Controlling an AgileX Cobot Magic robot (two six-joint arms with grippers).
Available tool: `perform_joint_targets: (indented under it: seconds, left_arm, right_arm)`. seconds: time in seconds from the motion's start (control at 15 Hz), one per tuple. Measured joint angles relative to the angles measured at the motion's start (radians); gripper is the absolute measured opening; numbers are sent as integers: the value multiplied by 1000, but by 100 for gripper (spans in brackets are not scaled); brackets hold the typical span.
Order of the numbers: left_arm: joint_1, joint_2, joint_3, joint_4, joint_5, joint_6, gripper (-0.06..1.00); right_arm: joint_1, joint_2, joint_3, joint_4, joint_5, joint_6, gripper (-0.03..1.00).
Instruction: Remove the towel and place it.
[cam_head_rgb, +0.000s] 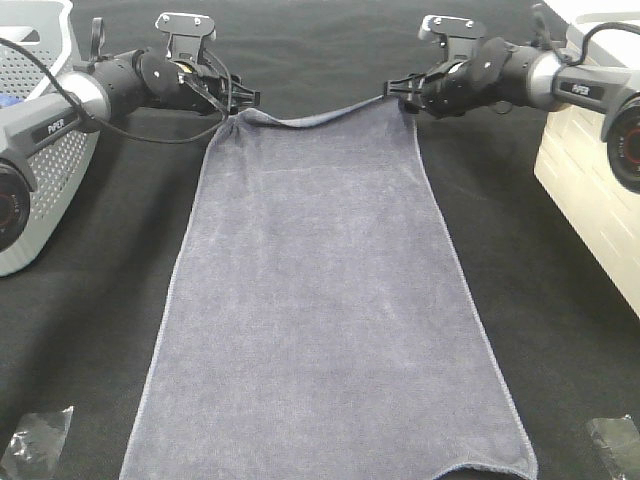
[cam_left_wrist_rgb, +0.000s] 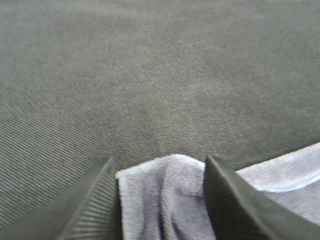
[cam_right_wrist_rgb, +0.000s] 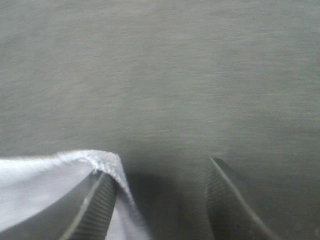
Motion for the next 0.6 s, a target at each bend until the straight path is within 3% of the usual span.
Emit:
perform_joint_targets:
  seconds: [0.33, 0.6]
  left_arm:
    - [0, 0, 0, 17, -16, 0, 52]
    - [0, 0, 0, 18, -16, 0, 52]
  right_arm:
    - [-13, 4, 0, 101, -70, 0, 54]
    - [-13, 36, 0, 127, 0, -2, 54]
